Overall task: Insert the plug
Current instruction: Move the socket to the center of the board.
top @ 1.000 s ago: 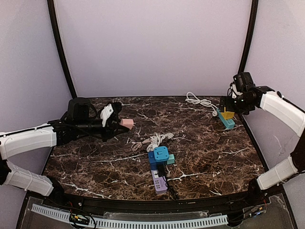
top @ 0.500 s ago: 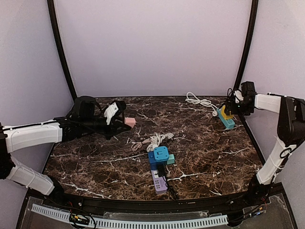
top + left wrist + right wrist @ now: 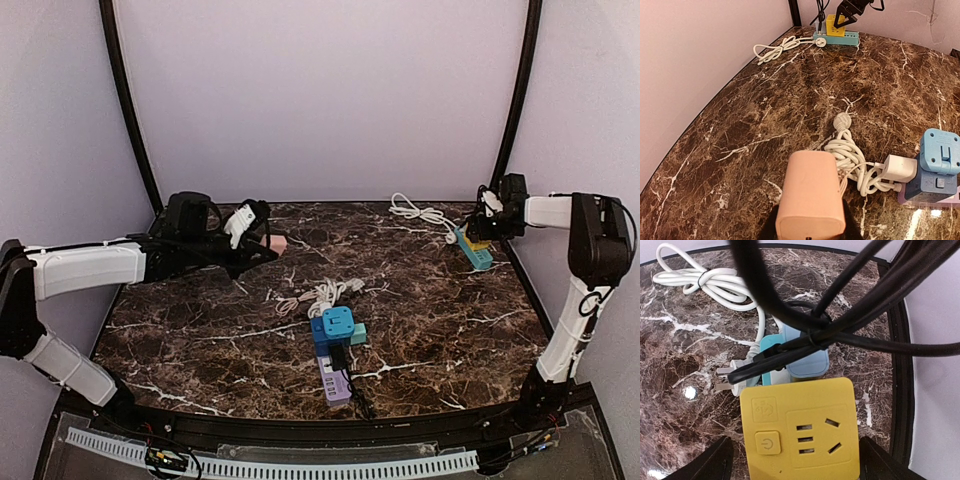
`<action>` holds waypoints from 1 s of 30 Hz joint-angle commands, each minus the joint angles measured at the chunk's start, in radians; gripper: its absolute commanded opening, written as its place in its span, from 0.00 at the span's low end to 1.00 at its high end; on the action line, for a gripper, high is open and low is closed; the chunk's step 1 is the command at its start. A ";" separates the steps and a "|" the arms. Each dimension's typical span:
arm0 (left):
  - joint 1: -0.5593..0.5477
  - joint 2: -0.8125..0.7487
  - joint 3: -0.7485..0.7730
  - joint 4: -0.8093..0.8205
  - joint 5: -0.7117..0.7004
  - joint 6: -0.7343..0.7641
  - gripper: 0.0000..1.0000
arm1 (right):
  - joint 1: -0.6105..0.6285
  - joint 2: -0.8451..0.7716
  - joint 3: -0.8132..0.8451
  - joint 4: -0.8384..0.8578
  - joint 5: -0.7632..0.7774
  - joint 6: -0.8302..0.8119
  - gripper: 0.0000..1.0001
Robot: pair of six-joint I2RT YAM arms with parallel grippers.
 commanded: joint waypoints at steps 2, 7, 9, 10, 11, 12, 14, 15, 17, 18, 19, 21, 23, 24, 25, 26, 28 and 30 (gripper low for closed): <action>0.034 0.026 0.049 0.032 0.021 0.012 0.01 | -0.003 0.011 0.012 0.026 -0.039 0.012 0.77; 0.052 0.049 0.067 0.040 0.027 0.026 0.01 | -0.002 0.033 0.010 0.012 -0.065 0.033 0.59; 0.054 0.048 0.066 0.044 0.025 0.033 0.01 | 0.000 0.043 0.015 0.005 -0.078 0.040 0.55; 0.055 0.047 0.066 0.047 0.023 0.035 0.01 | 0.001 0.047 0.020 -0.004 -0.083 0.043 0.51; 0.057 0.045 0.064 0.047 0.020 0.034 0.01 | 0.006 0.050 0.027 -0.014 -0.086 0.046 0.47; 0.058 0.043 0.063 0.048 0.020 0.032 0.01 | 0.011 0.052 0.032 -0.027 -0.089 0.048 0.44; 0.059 0.037 0.060 0.047 0.017 0.028 0.01 | 0.033 0.046 0.037 -0.048 -0.095 0.039 0.38; 0.059 0.036 0.058 0.045 0.020 0.025 0.01 | 0.047 0.037 0.033 -0.056 -0.093 0.029 0.37; 0.059 0.031 0.057 0.042 0.028 0.021 0.01 | 0.098 0.012 0.020 -0.069 -0.084 0.013 0.35; 0.059 0.029 0.056 0.041 0.031 0.020 0.00 | 0.124 -0.003 0.008 -0.074 -0.079 0.007 0.35; 0.059 0.027 0.055 0.040 0.040 0.019 0.00 | 0.148 -0.023 -0.007 -0.080 -0.077 0.006 0.34; 0.059 0.024 0.053 0.038 0.056 0.014 0.01 | 0.199 -0.068 -0.044 -0.084 -0.077 0.015 0.34; 0.059 0.020 0.049 0.039 0.073 0.005 0.01 | 0.257 -0.106 -0.085 -0.085 -0.083 0.032 0.33; 0.059 0.018 0.047 0.040 0.080 0.002 0.01 | 0.292 -0.123 -0.104 -0.087 -0.085 0.040 0.33; 0.059 0.017 0.046 0.042 0.094 -0.006 0.01 | 0.328 -0.138 -0.125 -0.092 -0.087 0.047 0.32; 0.059 0.014 0.044 0.042 0.101 -0.010 0.01 | 0.370 -0.151 -0.140 -0.095 -0.088 0.056 0.32; 0.058 0.008 0.041 0.041 0.134 -0.022 0.01 | 0.445 -0.175 -0.175 -0.105 -0.086 0.076 0.32; 0.056 0.001 0.038 0.031 0.164 -0.027 0.01 | 0.527 -0.195 -0.198 -0.114 -0.069 0.103 0.32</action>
